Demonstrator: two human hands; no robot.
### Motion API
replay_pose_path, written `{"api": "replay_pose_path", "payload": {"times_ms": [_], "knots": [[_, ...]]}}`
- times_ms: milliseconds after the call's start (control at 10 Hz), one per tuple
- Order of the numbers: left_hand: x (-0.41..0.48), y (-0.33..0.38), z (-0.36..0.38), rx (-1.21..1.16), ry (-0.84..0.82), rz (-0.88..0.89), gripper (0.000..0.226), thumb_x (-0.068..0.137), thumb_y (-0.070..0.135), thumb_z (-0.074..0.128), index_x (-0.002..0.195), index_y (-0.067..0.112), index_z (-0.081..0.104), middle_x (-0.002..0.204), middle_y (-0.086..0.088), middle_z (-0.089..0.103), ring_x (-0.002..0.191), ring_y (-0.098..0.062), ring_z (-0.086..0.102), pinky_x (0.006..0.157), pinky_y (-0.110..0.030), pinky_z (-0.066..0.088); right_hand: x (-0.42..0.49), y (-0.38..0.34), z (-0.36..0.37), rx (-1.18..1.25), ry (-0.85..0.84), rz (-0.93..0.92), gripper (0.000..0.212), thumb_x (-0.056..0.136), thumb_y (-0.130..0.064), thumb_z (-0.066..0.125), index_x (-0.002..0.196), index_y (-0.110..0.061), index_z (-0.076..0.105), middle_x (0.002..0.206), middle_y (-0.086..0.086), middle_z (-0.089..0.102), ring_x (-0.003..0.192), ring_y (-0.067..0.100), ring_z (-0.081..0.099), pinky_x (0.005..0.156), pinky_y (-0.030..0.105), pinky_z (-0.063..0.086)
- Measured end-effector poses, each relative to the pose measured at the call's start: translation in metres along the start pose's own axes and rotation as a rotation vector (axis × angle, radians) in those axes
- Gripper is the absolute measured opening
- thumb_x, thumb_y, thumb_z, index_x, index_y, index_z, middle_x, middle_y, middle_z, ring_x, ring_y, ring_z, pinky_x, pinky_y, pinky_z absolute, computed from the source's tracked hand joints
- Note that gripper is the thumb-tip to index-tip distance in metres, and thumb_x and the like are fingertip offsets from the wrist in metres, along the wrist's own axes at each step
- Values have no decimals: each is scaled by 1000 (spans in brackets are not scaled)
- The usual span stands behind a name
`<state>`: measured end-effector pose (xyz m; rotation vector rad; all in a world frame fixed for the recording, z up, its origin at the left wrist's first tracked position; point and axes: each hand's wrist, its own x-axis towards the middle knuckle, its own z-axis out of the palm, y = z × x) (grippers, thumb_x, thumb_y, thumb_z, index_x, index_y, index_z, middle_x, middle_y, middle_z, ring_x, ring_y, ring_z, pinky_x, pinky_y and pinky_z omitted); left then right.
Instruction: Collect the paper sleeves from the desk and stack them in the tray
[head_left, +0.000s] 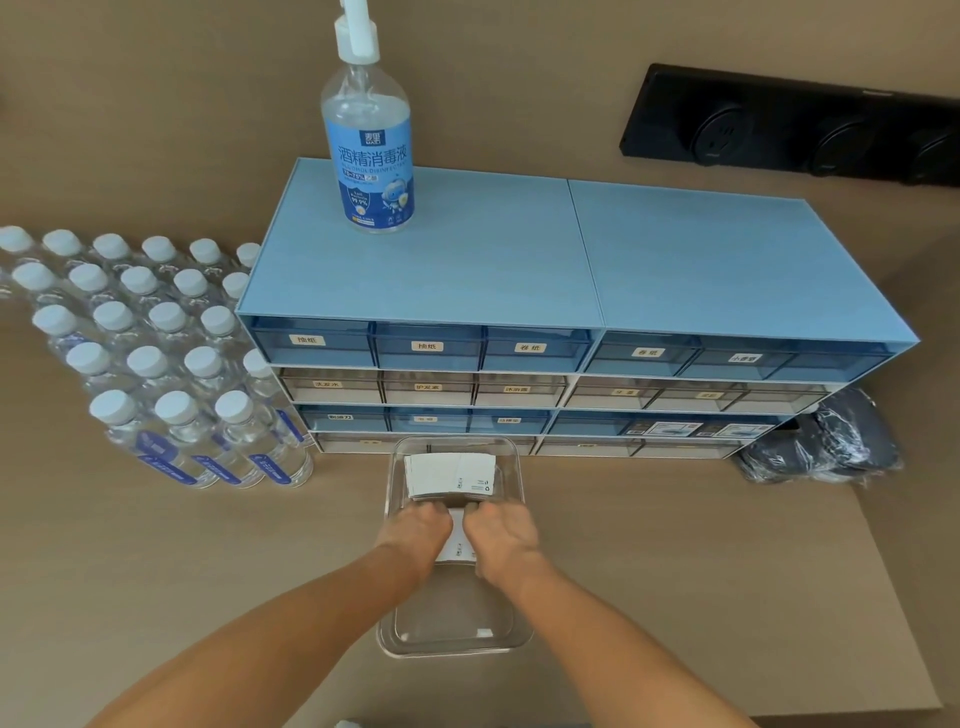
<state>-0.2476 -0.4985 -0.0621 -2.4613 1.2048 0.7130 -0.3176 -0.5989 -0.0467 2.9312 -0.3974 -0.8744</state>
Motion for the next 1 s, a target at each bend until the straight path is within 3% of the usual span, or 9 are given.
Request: {"api": "replay_pose_path", "payload": {"times_ms": [200, 500, 700, 1000], "knots": [[0, 6, -7, 37, -22, 0, 53, 82, 2, 70, 131, 1, 47, 130, -16, 57, 123, -32, 53, 101, -40, 50, -2, -3, -5, 35, 1, 6, 54, 79, -10, 74, 128, -7, 52, 127, 14, 61, 120, 29, 57, 95, 36, 49], [-9, 7, -15, 115, 29, -34, 80, 70, 35, 87, 130, 1, 47, 126, -14, 58, 122, -31, 51, 101, -40, 46, -7, -1, -15, 103, -37, 20, 68, 76, -13, 81, 135, -3, 47, 134, 16, 55, 125, 30, 52, 98, 39, 49], [-23, 3, -25, 76, 75, 2, 69, 76, 39, 81, 127, 3, 50, 123, -12, 60, 117, -29, 54, 99, -38, 48, -12, 4, -23, 146, -65, -19, 67, 75, -31, 84, 128, -7, 52, 128, 13, 59, 119, 29, 57, 93, 38, 50], [-69, -11, -52, -90, 163, -47, 44, 94, 34, 60, 129, 8, 51, 125, -13, 60, 114, -29, 57, 94, -40, 52, -39, 8, -55, 197, -26, -33, 38, 87, -38, 67, 113, -9, 64, 115, 11, 64, 102, 29, 64, 74, 33, 49]]}}
